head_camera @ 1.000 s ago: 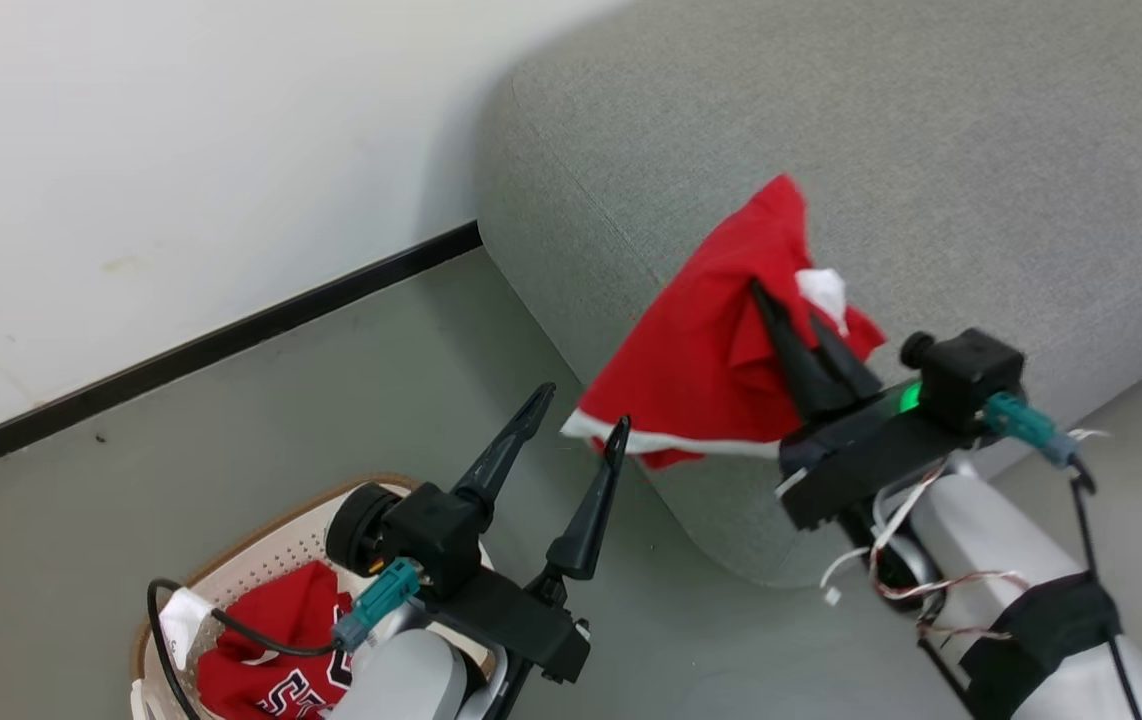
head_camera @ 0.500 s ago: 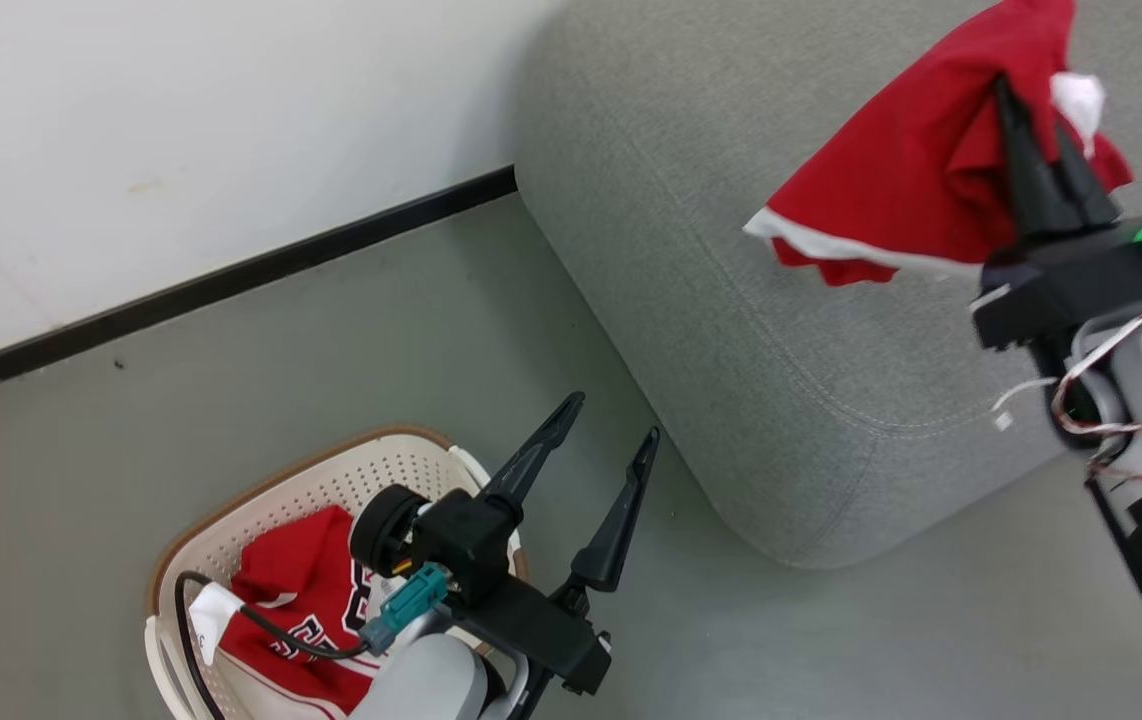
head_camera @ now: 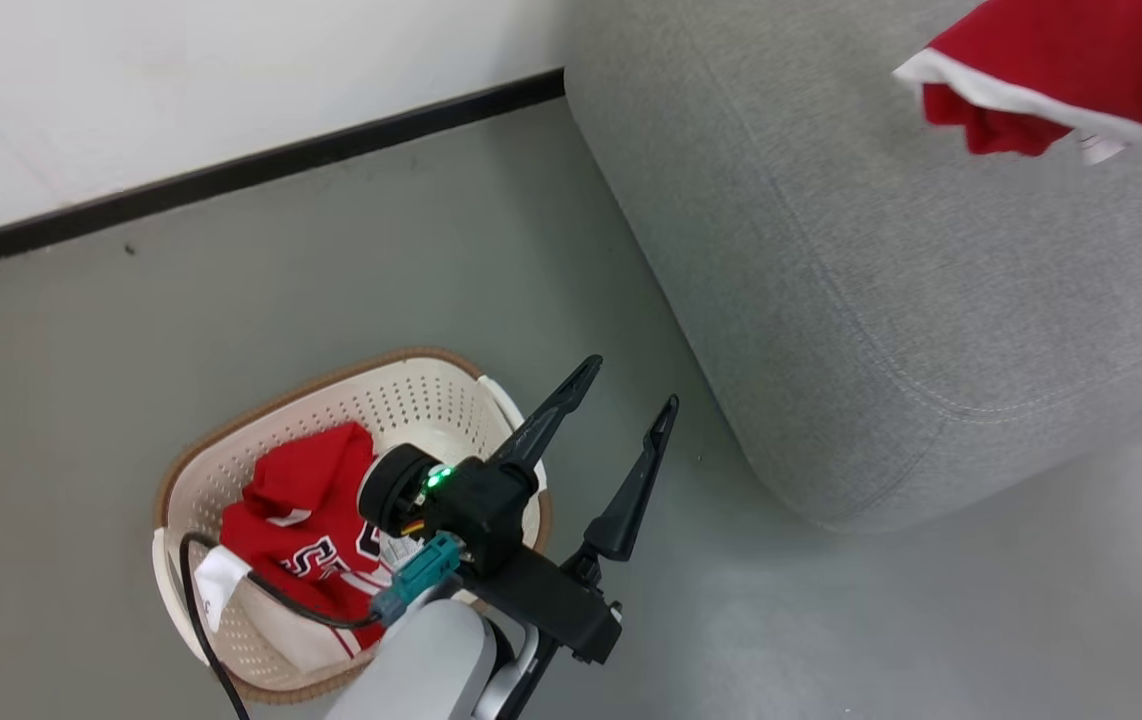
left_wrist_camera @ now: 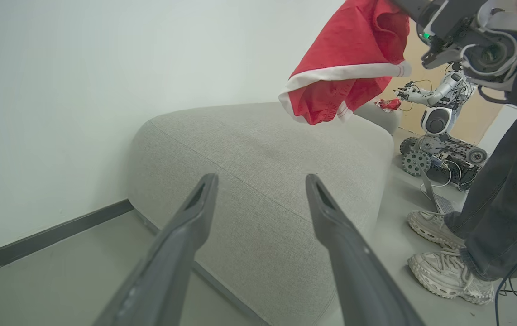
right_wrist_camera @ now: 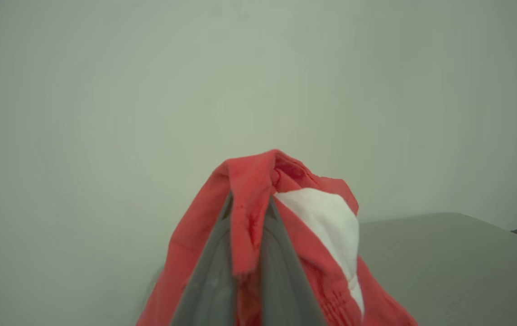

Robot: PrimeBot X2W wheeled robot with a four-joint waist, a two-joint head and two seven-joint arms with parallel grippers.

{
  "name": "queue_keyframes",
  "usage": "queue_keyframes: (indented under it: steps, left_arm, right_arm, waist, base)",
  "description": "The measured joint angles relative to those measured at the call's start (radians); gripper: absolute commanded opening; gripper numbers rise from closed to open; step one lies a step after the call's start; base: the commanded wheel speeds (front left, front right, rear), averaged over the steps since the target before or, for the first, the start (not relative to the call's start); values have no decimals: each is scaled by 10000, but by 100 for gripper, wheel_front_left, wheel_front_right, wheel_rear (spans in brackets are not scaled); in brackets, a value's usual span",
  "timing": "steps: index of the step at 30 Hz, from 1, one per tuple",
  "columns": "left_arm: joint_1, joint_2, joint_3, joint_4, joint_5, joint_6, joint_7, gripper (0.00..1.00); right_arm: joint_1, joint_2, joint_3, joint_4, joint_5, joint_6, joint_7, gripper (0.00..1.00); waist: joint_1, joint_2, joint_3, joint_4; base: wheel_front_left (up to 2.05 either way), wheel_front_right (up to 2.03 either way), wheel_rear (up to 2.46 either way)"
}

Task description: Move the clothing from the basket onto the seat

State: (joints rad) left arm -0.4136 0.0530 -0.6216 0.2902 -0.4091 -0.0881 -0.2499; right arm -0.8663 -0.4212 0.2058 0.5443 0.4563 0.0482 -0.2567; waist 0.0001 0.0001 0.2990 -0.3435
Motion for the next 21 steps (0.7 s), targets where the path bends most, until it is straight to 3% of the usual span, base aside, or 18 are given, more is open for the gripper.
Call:
queue_keyframes:
  steps: [13,17,21]
  left_arm:
    - [-497,6,-291,-6,184,-13,0,100]
    - [-706,4,-311,-17,341,-17,0,100]
    - [-1033,13,-449,-79,397,-94,0,100]
  right_arm:
    - [-1474,-1060,-1147,1127,144,-228,0,0]
    - [-1731,-1348,-1446,1137,146,-566,0,0]
    - [-2104,-1584,-1732,1411,197,-683,0,0]
  waist:
    - [1,1,1343,652]
    - [1,0,1805,858]
    - [2,1,2263,1056]
  base:
    - [0,0,0]
    - [0,0,0]
    - [0,0,0]
